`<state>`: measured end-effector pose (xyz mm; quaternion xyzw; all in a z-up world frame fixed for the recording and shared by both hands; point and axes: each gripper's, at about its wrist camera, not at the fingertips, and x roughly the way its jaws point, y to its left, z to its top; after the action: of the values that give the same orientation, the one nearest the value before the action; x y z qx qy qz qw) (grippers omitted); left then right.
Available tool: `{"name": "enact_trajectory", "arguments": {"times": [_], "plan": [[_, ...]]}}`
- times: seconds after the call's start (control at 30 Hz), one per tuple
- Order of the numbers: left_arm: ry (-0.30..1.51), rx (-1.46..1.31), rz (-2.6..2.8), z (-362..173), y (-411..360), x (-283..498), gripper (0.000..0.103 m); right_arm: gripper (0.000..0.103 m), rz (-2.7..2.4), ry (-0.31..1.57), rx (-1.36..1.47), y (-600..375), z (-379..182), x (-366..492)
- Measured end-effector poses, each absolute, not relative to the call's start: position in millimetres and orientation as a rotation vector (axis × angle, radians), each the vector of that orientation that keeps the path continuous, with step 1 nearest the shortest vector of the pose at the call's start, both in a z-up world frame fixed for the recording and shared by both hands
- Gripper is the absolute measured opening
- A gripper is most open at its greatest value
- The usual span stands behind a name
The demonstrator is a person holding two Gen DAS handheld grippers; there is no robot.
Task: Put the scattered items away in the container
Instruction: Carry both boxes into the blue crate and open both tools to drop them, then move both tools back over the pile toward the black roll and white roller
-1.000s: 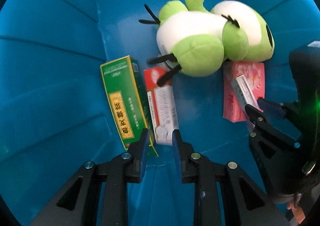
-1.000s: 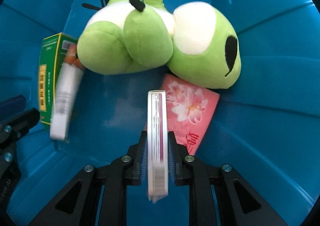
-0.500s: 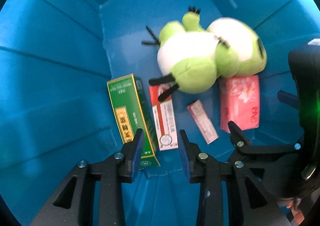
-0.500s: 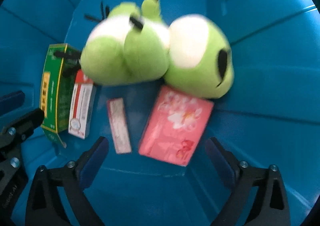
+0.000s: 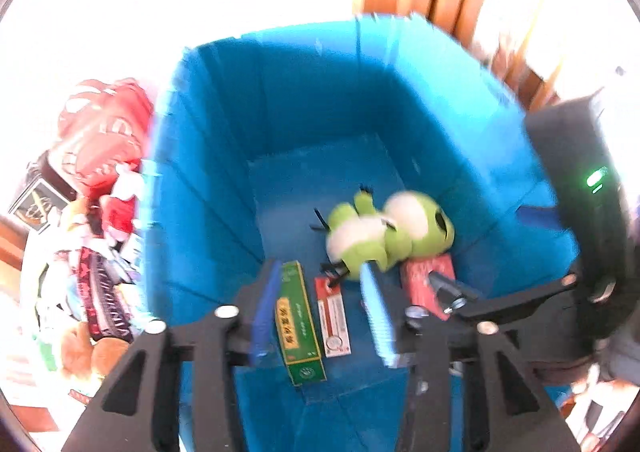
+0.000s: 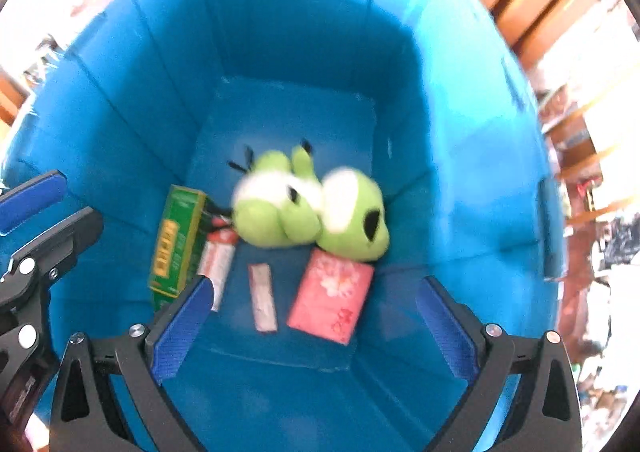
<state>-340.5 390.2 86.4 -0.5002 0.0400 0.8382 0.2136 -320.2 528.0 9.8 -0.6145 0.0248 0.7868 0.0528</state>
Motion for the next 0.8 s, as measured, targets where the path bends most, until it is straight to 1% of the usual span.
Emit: {"name": "enact_trajectory", "arguments": {"times": [0.03, 0.07, 0.13, 0.27, 0.4, 0.57, 0.63, 0.8], "plan": [[0.092, -1.360, 2.360, 95, 378, -339, 0.059, 0.102, 2.418, 0.067, -1.854, 520, 19, -322], [0.081, -1.332, 2.396, 105, 366, -337, 0.063, 0.102, 2.438, 0.060, -1.844, 512, 22, -322], [0.069, -1.296, 2.462, 118, 340, -334, 0.066, 0.102, 2.482, 0.028, -1.833, 489, 29, -323], [0.004, -1.276, 2.561, 134, 273, -330, 0.066, 0.102, 2.583, -0.051, -1.799, 440, 46, -327], [-0.014, -1.321, 2.676, 132, 203, -326, 0.066, 0.102, 2.688, -0.097, -1.770, 388, 63, -331], [-0.046, -1.386, 2.740, 115, 119, -314, 0.066, 0.103, 2.800, -0.146, -1.733, 319, 83, -332], [-0.015, -1.403, 2.765, 106, 89, -308, 0.066, 0.103, 2.832, -0.141, -1.733, 293, 88, -332], [-0.010, -1.434, 2.769, 71, 13, -295, 0.066, 0.103, 2.869, -0.147, -1.734, 226, 86, -325]]}}
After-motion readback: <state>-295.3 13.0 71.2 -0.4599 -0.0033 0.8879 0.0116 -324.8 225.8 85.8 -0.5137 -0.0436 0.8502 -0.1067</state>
